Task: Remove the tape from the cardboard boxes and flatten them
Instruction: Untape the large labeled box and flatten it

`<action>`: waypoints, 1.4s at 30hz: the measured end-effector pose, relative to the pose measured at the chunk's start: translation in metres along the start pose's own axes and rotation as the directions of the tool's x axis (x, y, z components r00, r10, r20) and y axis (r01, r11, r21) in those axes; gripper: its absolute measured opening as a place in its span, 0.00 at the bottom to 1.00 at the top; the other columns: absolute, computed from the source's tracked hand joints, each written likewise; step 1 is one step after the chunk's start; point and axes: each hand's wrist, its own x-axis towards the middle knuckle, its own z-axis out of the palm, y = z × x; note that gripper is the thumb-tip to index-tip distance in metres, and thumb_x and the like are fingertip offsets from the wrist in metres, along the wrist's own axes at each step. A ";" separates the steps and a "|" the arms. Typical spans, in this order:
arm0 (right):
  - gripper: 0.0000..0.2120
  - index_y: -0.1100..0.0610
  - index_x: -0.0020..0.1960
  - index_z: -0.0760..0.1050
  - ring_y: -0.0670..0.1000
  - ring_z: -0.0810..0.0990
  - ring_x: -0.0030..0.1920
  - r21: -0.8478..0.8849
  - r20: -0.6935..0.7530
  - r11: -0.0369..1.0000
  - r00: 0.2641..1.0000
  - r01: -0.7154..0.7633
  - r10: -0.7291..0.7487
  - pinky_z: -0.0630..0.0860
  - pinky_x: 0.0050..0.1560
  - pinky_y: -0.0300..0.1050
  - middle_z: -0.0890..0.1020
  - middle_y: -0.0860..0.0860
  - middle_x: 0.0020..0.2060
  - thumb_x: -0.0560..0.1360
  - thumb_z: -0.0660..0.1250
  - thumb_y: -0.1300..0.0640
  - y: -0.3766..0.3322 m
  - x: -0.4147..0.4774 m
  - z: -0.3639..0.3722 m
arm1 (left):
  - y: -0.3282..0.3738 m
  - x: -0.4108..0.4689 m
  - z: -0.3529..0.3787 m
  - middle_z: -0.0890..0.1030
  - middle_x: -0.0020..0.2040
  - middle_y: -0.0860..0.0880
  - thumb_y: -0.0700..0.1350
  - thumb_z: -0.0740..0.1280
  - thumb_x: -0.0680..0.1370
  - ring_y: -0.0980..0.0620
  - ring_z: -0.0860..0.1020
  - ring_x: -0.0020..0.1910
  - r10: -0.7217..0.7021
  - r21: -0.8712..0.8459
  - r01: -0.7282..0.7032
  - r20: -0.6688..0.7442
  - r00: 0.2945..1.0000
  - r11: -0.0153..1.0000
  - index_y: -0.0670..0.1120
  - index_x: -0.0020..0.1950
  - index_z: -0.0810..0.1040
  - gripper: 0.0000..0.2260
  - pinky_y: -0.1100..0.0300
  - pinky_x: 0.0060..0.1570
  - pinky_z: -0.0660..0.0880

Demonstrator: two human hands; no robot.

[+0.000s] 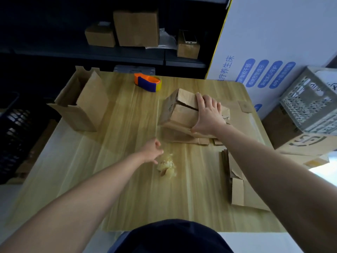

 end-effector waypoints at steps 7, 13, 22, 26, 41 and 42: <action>0.60 0.51 0.76 0.42 0.60 0.53 0.72 -0.049 0.043 0.996 0.997 0.071 -0.069 0.46 0.73 0.61 0.57 0.55 0.70 0.57 0.77 0.44 -0.034 0.014 0.006 | 0.033 -0.009 -0.063 0.78 0.48 0.49 0.49 0.63 0.79 0.55 0.77 0.42 0.116 -0.134 -0.287 -0.696 0.708 0.948 0.48 0.50 0.72 0.06 0.71 0.36 0.68; 0.60 0.49 0.76 0.41 0.59 0.52 0.73 -0.016 0.098 0.983 0.979 0.181 -0.179 0.45 0.73 0.62 0.56 0.54 0.72 0.57 0.77 0.43 -0.105 0.034 0.017 | 0.032 -0.023 -0.107 0.73 0.46 0.52 0.52 0.68 0.75 0.59 0.73 0.40 0.098 -0.186 -0.333 -0.728 0.678 0.925 0.47 0.51 0.70 0.13 0.75 0.34 0.69; 0.47 0.50 0.77 0.51 0.53 0.51 0.76 0.042 0.212 0.973 0.949 0.228 -0.231 0.38 0.72 0.61 0.57 0.50 0.75 0.67 0.61 0.27 -0.163 0.055 0.036 | -0.041 -0.027 -0.147 0.75 0.44 0.51 0.48 0.71 0.74 0.53 0.74 0.42 -0.202 -0.369 -0.061 -0.630 0.750 0.927 0.44 0.50 0.72 0.12 0.61 0.40 0.68; 0.40 0.50 0.75 0.57 0.57 0.55 0.74 0.081 0.203 0.997 0.979 -0.010 -0.007 0.50 0.72 0.60 0.61 0.51 0.74 0.70 0.61 0.31 -0.135 0.060 0.024 | -0.044 -0.020 -0.150 0.74 0.43 0.52 0.51 0.70 0.74 0.54 0.73 0.41 -0.272 -0.465 -0.028 -0.564 0.780 0.885 0.45 0.51 0.71 0.14 0.63 0.34 0.66; 0.42 0.54 0.75 0.57 0.56 0.72 0.63 0.482 0.199 0.822 0.952 -0.303 0.234 0.70 0.51 0.43 0.71 0.56 0.67 0.68 0.74 0.45 -0.128 0.065 0.010 | -0.026 -0.014 -0.150 0.75 0.40 0.49 0.41 0.63 0.75 0.53 0.74 0.38 -0.387 -0.698 -0.094 -0.498 0.776 0.710 0.47 0.46 0.73 0.02 0.62 0.33 0.66; 0.41 0.55 0.75 0.59 0.55 0.73 0.62 0.473 0.167 0.833 0.958 -0.286 0.233 0.71 0.49 0.43 0.72 0.56 0.66 0.69 0.73 0.43 -0.130 0.066 0.009 | -0.023 -0.014 -0.152 0.75 0.40 0.50 0.40 0.62 0.76 0.52 0.73 0.39 -0.392 -0.711 -0.108 -0.501 0.772 0.695 0.47 0.46 0.73 0.02 0.62 0.34 0.67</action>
